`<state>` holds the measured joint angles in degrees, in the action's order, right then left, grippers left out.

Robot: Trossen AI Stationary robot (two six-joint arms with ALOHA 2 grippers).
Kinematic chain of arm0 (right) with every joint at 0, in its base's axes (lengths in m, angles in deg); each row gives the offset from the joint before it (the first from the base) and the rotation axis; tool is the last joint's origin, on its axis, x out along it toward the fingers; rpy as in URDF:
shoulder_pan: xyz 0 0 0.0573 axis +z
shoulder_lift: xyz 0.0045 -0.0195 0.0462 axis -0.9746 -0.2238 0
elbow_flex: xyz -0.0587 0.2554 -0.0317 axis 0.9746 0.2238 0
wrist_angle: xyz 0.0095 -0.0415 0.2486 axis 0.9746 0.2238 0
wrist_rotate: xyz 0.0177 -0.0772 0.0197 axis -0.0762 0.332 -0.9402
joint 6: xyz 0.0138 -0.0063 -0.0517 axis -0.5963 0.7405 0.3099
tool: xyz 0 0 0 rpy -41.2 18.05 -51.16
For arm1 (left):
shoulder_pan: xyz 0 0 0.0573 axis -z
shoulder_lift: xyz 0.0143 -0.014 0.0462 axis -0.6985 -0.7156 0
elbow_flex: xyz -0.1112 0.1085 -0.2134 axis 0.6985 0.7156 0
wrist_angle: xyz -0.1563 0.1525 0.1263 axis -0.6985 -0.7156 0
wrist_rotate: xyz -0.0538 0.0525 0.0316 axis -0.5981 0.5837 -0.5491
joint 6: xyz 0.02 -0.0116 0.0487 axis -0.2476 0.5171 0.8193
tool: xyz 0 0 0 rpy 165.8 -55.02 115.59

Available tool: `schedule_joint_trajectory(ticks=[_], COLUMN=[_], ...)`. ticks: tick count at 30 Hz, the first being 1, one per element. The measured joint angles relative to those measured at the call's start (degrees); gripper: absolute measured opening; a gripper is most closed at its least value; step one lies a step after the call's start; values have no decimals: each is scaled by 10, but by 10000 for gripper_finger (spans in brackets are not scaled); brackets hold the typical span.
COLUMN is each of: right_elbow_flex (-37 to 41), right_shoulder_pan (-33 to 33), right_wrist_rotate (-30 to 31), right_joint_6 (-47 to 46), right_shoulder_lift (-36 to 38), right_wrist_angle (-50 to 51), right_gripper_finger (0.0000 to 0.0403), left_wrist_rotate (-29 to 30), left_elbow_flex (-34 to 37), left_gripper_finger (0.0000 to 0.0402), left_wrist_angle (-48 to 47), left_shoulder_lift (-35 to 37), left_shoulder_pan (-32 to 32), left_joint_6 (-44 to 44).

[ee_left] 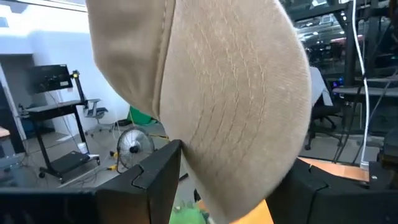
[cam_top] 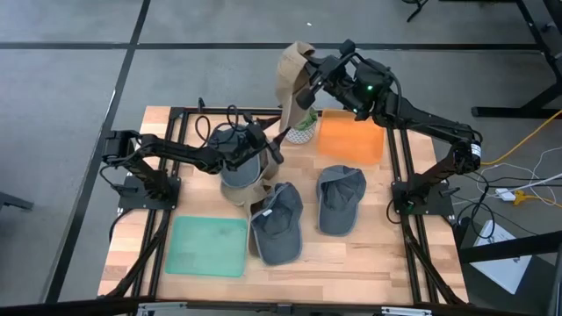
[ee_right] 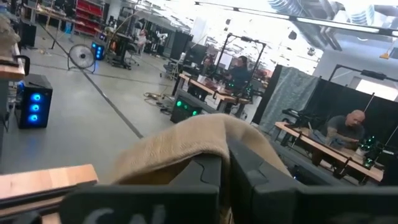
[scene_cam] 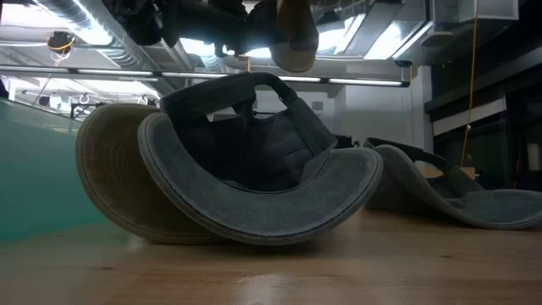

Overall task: Pick & Place hat
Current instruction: Put the bottom right brown cap into the orange bin

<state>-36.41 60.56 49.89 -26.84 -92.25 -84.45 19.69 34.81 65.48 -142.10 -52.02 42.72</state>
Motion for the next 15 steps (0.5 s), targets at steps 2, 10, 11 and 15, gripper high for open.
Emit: schedule_joint_trajectory(ticks=[2, 10, 11, 15], right_elbow_flex=[0, 0, 0, 0], right_shoulder_pan=[0, 0, 0, 0], right_wrist_rotate=[2, 43, 49, 51], right_joint_6=[0, 1, 2, 2], right_shoulder_lift=[0, 0, 0, 0], right_wrist_angle=[9, 64, 73, 124], right_gripper_finger=[8, 29, 31, 35], left_wrist_rotate=[12, 77, 84, 136], left_elbow_flex=[0, 0, 0, 0], left_gripper_finger=[184, 42, 23, 13], left_wrist_angle=[-1, 0, 0, 3], left_shoulder_lift=[1, 3, 3, 3], left_shoulder_pan=[0, 14, 17, 25], left_joint_6=[14, 112, 126, 177])
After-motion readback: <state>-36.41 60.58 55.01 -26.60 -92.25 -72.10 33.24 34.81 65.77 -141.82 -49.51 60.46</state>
